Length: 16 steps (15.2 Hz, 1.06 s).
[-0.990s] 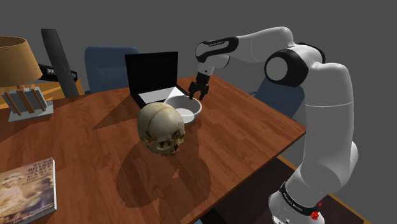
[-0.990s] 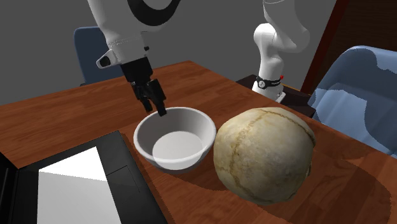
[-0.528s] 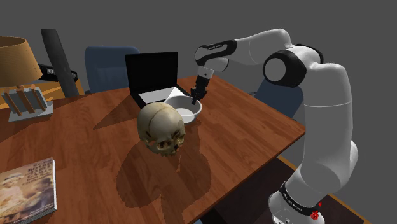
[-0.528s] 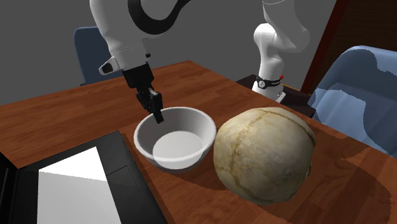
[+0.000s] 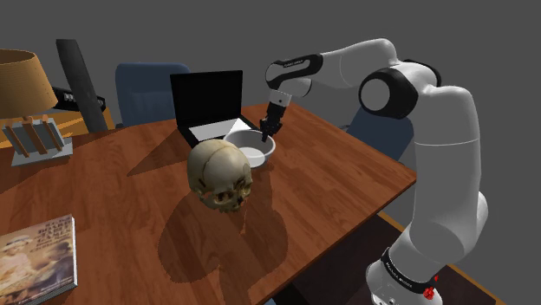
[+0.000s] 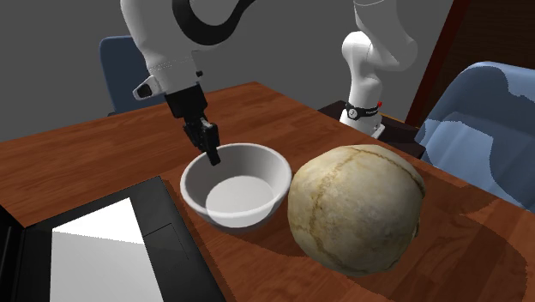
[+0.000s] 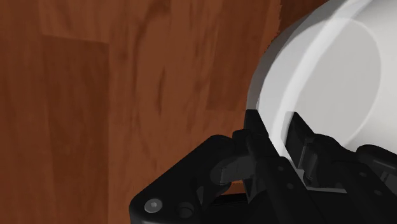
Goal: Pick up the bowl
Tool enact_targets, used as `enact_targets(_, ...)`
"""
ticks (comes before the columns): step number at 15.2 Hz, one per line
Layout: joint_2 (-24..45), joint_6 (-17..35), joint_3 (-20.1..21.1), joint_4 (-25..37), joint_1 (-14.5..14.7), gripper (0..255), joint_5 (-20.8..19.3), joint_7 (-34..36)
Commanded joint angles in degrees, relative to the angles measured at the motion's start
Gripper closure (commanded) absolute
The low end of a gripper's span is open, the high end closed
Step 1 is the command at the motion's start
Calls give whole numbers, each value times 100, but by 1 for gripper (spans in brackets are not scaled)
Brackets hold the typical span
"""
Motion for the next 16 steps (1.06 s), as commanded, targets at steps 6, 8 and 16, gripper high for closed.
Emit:
enact_targets(6,-173,-376,-20,230,-6,255,-62,142)
enact_targets(8,-218,-496,-25,313,-10,255,-80,186)
enact_targets(16,-328,-881,-38,610,-27,255,-126,321)
